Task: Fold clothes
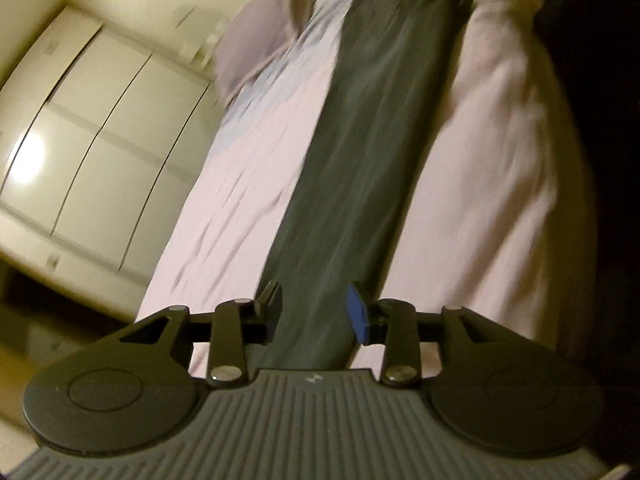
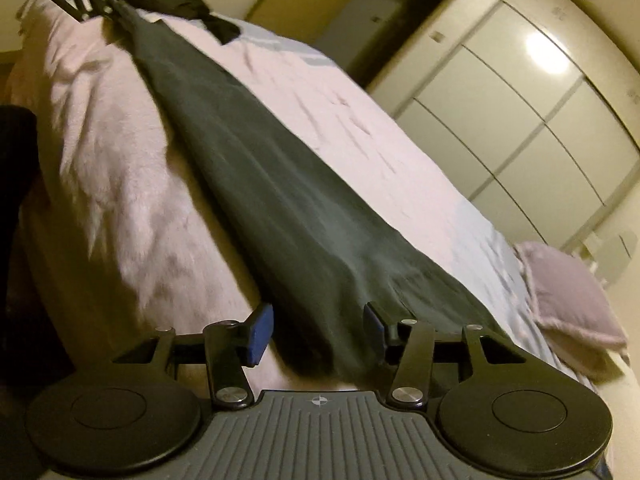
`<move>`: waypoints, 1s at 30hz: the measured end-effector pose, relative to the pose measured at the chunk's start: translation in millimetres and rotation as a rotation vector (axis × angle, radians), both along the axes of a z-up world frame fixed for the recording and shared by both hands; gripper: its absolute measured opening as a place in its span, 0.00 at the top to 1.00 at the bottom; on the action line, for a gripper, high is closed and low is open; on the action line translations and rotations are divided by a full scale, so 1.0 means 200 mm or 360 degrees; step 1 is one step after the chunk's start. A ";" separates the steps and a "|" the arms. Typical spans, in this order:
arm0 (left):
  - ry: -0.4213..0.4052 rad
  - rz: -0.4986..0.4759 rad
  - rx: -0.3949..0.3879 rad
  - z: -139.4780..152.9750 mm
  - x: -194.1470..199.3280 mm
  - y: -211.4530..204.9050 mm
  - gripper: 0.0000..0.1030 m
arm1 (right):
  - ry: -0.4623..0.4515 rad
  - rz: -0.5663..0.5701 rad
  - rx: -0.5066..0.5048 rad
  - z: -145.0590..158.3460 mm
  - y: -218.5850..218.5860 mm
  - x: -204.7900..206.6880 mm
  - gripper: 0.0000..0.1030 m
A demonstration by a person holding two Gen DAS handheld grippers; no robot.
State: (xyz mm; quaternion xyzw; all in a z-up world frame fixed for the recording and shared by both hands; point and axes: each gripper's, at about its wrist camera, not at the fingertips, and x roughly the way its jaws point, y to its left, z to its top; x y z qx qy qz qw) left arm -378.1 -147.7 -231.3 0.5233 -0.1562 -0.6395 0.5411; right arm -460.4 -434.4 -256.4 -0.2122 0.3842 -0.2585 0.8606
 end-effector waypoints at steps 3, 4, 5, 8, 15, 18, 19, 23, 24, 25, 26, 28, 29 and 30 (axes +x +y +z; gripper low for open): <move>-0.0008 -0.0115 0.0013 -0.07 -0.12 -0.12 0.67 | -0.0027 -0.0017 0.0096 0.03 -0.19 0.02 0.72; -0.0006 -0.0124 0.0016 -0.08 -0.13 -0.17 0.68 | -0.0090 -0.0039 0.0124 0.08 -0.23 0.03 0.73; 0.0005 -0.0108 0.0017 -0.08 -0.12 -0.23 0.74 | -0.0145 -0.0056 0.0145 0.11 -0.25 0.03 0.73; 0.0045 -0.0046 0.0007 -0.08 -0.07 -0.40 0.97 | -0.0207 -0.0083 0.0165 0.24 -0.31 0.03 0.73; 0.0037 0.0050 0.0015 -0.06 0.04 -0.51 1.00 | -0.0183 -0.0023 0.0006 0.17 -0.06 -0.12 0.73; 0.0033 0.0052 -0.0006 -0.04 0.06 -0.49 1.00 | -0.0172 0.0125 -0.0010 0.10 0.08 -0.14 0.73; 0.0041 0.0049 -0.0017 -0.04 0.06 -0.49 1.00 | -0.0110 0.0162 -0.0014 0.07 0.10 -0.12 0.73; 0.0043 0.0053 -0.0045 -0.03 0.08 -0.45 0.97 | 0.0067 0.0216 -0.0006 -0.03 0.09 -0.05 0.73; 0.0034 0.0057 -0.0042 -0.05 0.08 -0.44 0.97 | 0.0075 0.0220 -0.0002 -0.04 0.08 -0.02 0.73; 0.0028 0.0060 -0.0038 -0.06 0.09 -0.42 0.97 | 0.0087 0.0235 -0.0011 -0.05 0.08 0.01 0.73; 0.0025 0.0059 -0.0029 -0.07 0.11 -0.40 0.97 | 0.0112 0.0259 -0.0032 -0.06 0.08 0.03 0.73; 0.0016 0.0047 -0.0008 -0.08 0.13 -0.36 0.96 | 0.0215 0.0335 -0.0070 -0.10 0.08 0.11 0.73; 0.0005 0.0032 0.0004 -0.09 0.14 -0.33 0.95 | 0.0260 0.0381 -0.0080 -0.12 0.08 0.14 0.74; -0.0012 0.0021 0.0013 -0.10 0.14 -0.31 0.95 | 0.0267 0.0390 -0.0055 -0.11 0.06 0.16 0.84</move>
